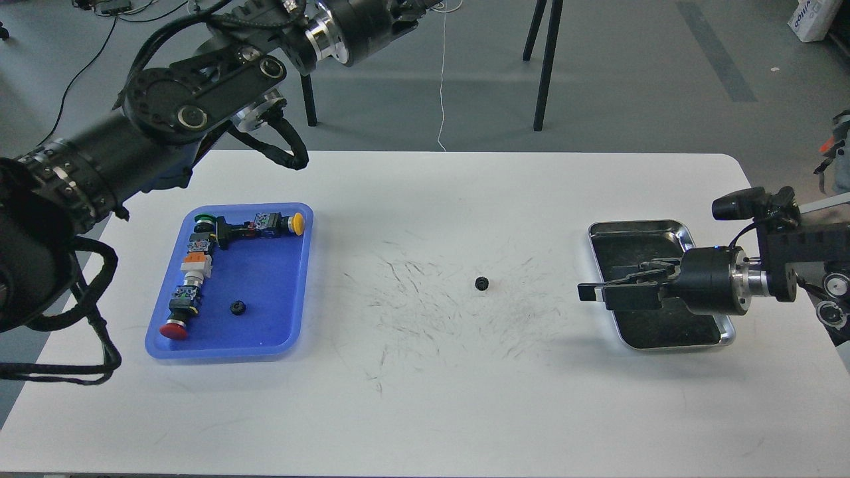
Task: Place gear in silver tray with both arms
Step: 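Reach the right gripper toward the black gear on the table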
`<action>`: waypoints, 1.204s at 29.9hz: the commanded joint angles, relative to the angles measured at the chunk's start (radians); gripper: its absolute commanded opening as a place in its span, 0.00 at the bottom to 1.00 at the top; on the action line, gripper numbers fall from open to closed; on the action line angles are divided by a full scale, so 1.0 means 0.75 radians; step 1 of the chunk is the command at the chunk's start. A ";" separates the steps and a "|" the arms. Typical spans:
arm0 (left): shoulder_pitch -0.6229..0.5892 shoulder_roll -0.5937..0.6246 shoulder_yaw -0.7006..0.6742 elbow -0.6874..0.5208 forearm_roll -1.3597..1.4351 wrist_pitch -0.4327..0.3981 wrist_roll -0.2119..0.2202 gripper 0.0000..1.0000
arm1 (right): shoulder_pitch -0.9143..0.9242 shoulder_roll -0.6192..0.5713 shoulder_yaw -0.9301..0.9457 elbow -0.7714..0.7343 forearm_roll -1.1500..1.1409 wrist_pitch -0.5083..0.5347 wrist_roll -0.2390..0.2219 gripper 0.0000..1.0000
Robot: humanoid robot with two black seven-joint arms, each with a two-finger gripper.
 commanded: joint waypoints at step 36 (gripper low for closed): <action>0.065 0.012 -0.005 0.006 -0.059 0.012 0.000 1.00 | 0.202 0.459 -0.282 -0.404 -0.282 -0.244 0.000 0.99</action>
